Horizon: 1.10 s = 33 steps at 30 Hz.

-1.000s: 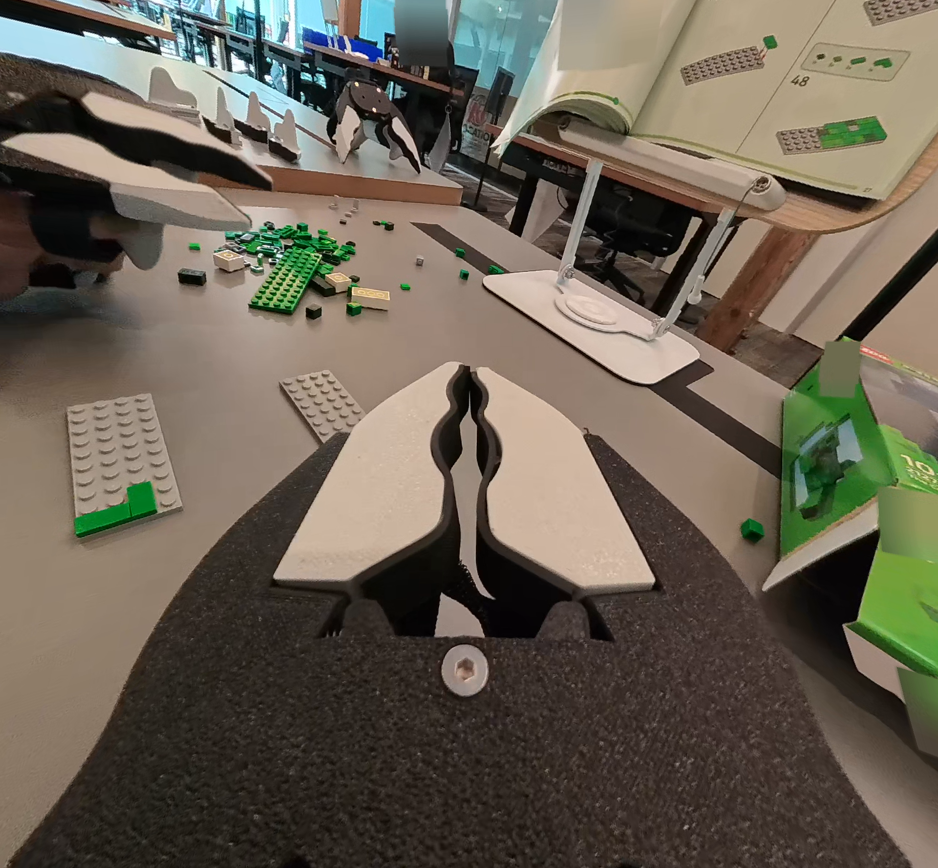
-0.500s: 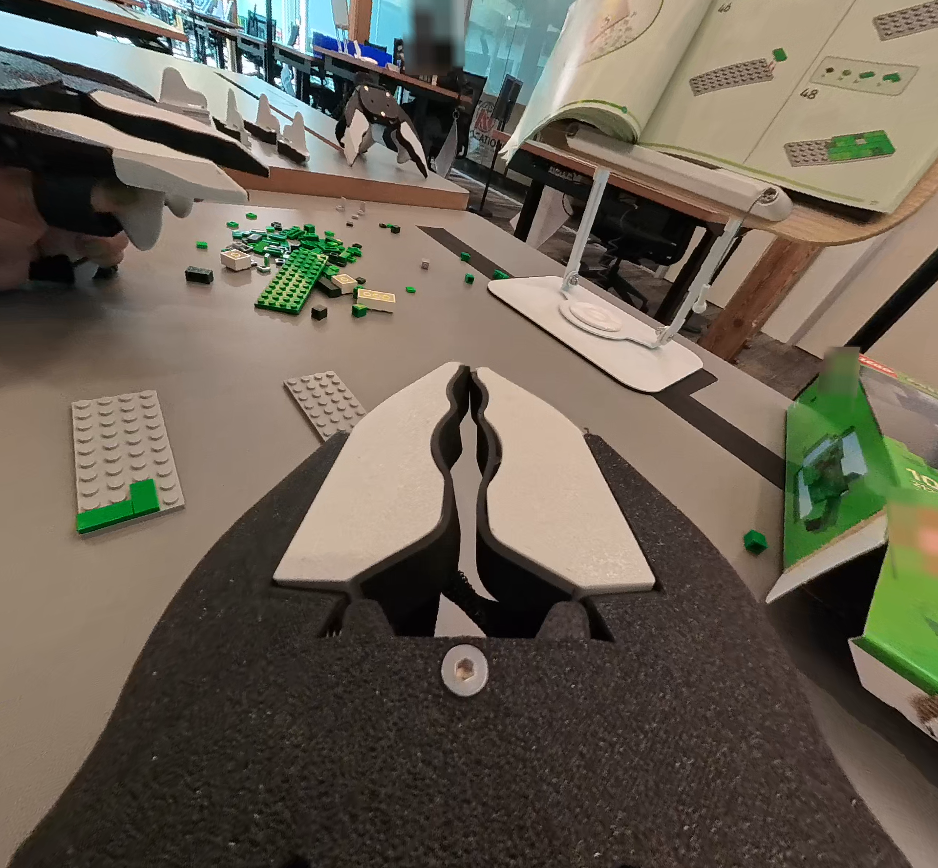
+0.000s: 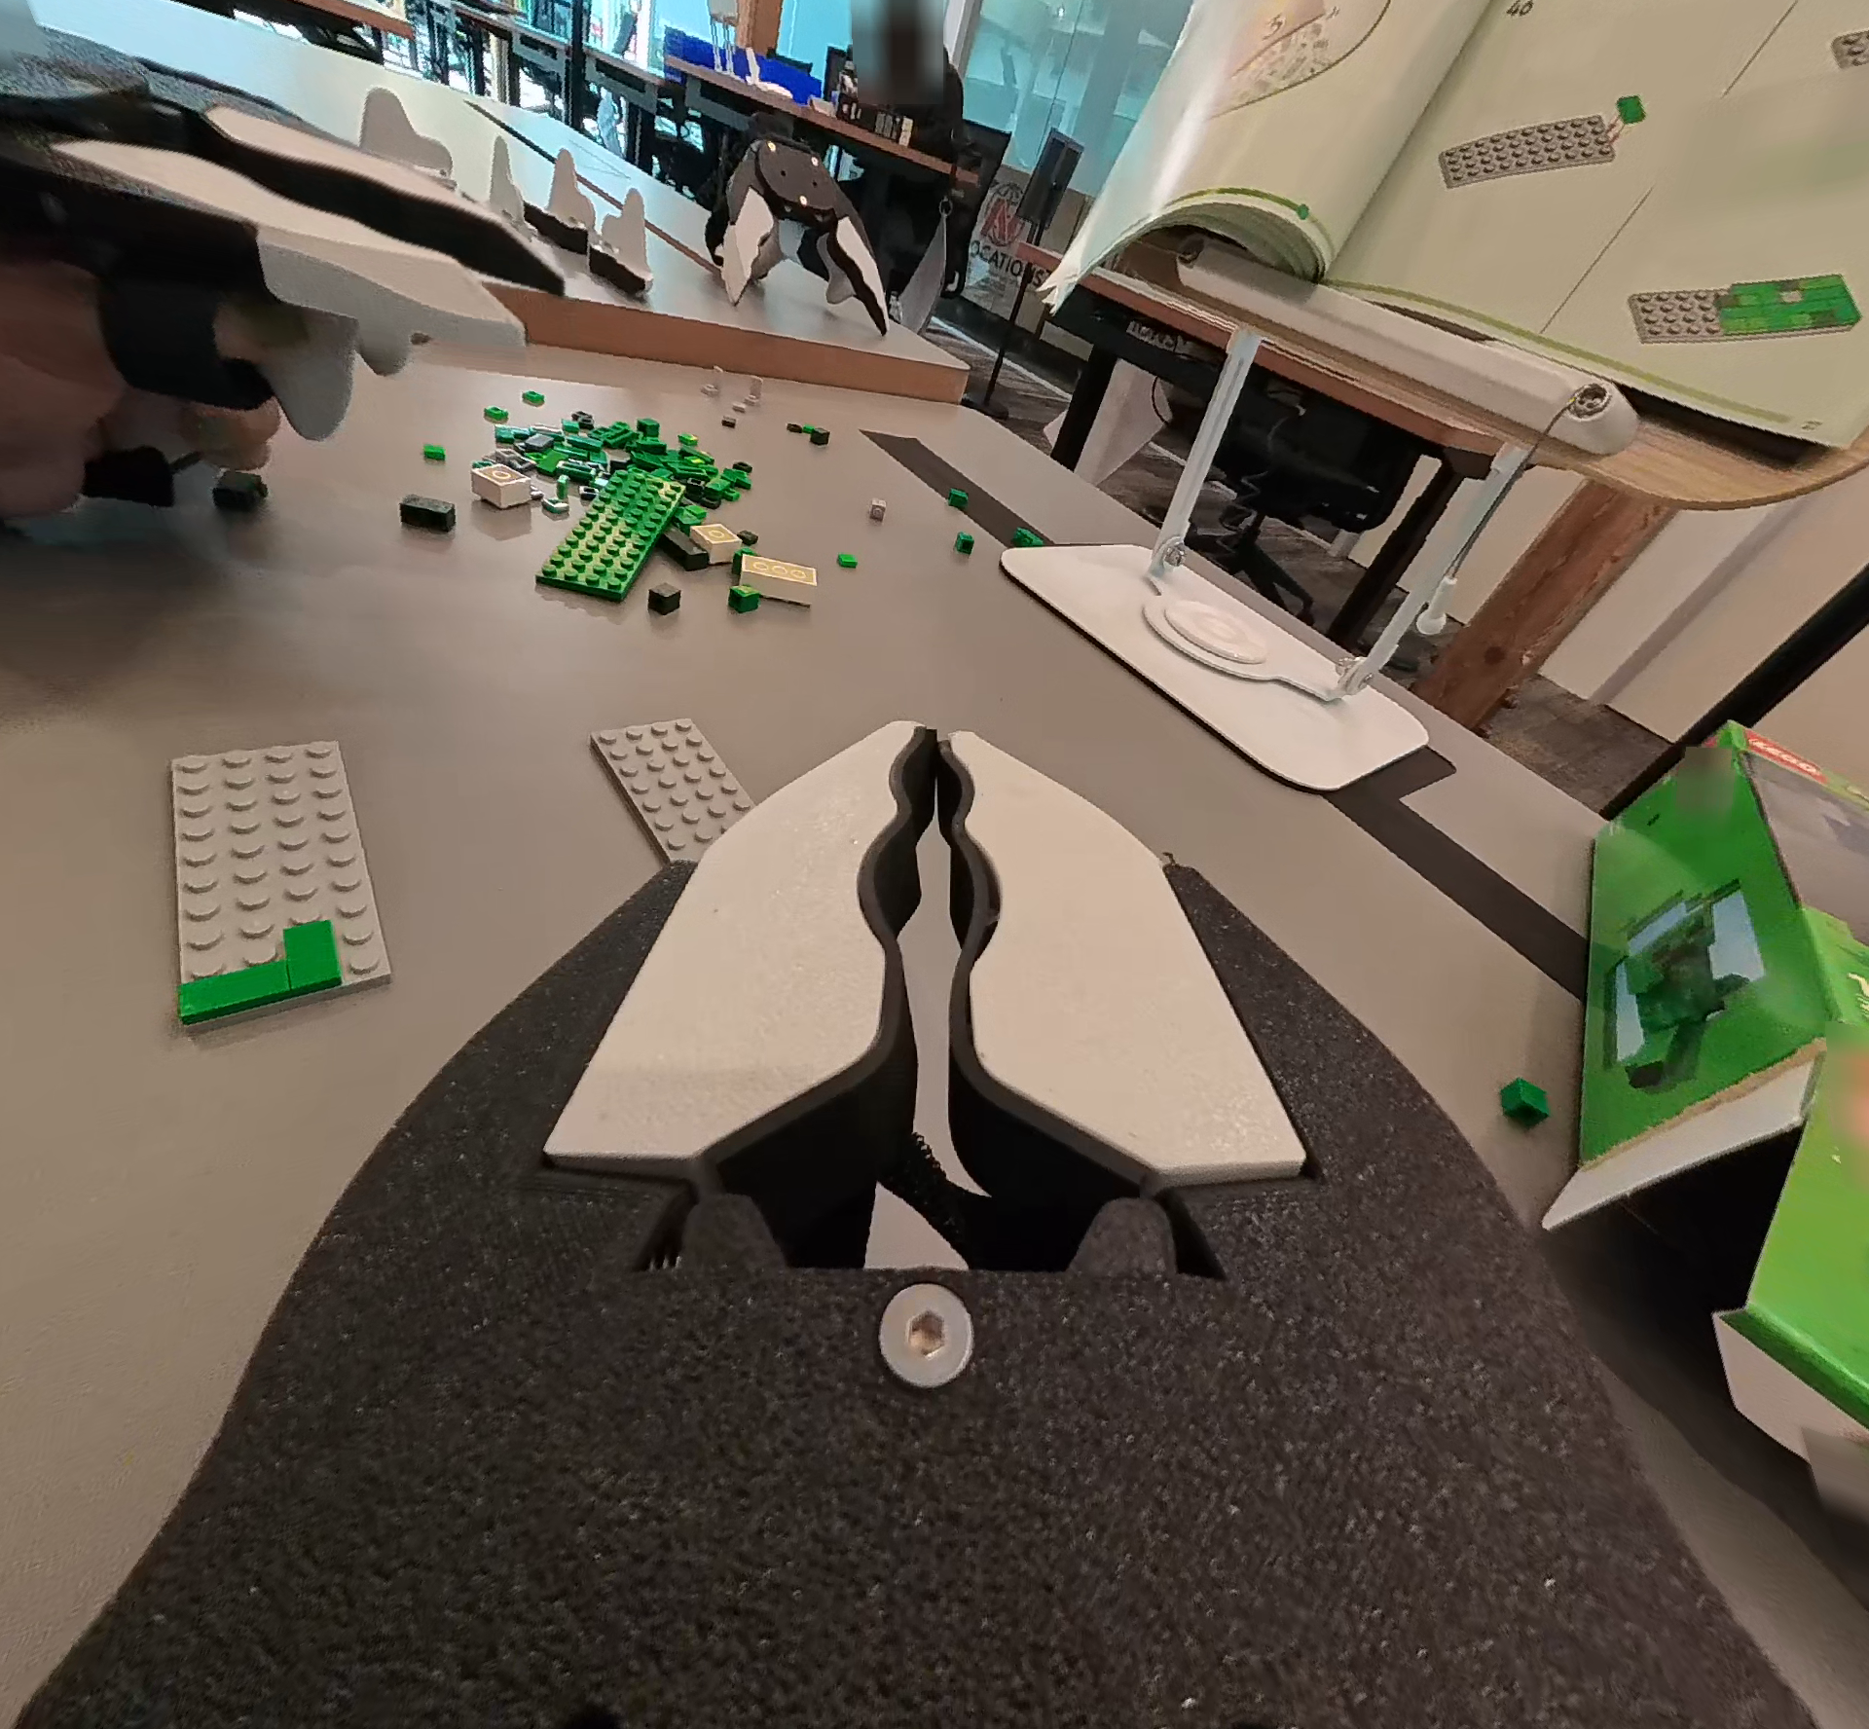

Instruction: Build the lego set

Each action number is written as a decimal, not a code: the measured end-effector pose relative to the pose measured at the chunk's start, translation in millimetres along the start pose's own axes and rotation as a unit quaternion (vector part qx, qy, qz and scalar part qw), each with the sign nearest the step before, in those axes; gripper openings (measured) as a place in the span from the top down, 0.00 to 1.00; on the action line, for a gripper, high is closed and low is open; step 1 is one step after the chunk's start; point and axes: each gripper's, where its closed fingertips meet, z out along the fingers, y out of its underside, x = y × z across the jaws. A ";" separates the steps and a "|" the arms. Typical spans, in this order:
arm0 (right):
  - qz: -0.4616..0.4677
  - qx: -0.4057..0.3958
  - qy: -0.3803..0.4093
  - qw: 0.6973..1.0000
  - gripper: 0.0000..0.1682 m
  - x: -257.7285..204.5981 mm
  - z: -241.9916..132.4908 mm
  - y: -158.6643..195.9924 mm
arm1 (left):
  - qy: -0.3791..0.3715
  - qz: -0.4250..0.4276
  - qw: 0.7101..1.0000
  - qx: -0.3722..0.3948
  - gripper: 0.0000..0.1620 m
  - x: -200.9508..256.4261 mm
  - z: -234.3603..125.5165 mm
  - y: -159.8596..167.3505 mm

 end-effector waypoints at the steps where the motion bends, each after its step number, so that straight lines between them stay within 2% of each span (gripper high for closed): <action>1: 0.000 0.001 -0.001 1.000 1.00 -0.1 0.0 -0.1 | -0.003 -0.001 1.000 0.002 0.72 -1.5 -1.0 -0.7; 7: -0.002 0.003 -0.001 1.000 1.00 -0.7 -0.4 -0.9 | -0.014 0.001 1.000 -0.005 0.71 -9.0 -2.8 -0.4; 11: -0.002 0.006 -0.002 1.000 1.00 -0.9 -1.0 -1.6 | -0.089 0.011 0.996 0.002 0.69 -51.1 -30.4 -20.5; 13: -0.003 0.008 -0.004 1.000 1.00 -1.6 -1.5 -2.0 | -0.114 0.000 0.993 -0.026 0.66 -74.3 -47.7 -20.9; 15: -0.005 0.009 -0.007 1.000 1.00 -2.5 -1.5 -2.2 | -0.130 0.030 0.986 -0.099 0.69 -93.2 -59.4 -4.3; 17: -0.007 0.006 -0.008 1.000 1.00 -3.0 -0.7 -1.6 | -0.108 0.049 0.975 -0.187 0.73 -101.3 -64.4 19.6; 19: -0.009 0.007 -0.007 1.000 1.00 -3.2 -0.9 -1.8 | -0.063 0.028 0.966 -0.251 0.74 -99.7 -65.5 37.0; 21: -0.012 0.011 -0.007 1.000 1.00 -4.0 -1.8 -2.7 | -0.047 0.044 0.958 -0.281 0.76 -107.6 -65.4 43.9; 24: -0.013 0.009 -0.010 1.000 1.00 -4.8 -1.3 -2.2 | -0.048 0.114 0.941 -0.314 0.84 -138.2 -60.7 51.5; 30: -0.012 0.010 -0.013 1.000 1.00 -5.1 -1.5 -2.5 | 0.068 0.142 0.895 -0.417 0.87 -165.9 -38.5 82.8; 33: -0.010 0.011 -0.015 1.000 1.00 -5.3 -1.8 -2.7 | 0.100 0.163 0.861 -0.471 0.87 -179.4 -36.8 98.7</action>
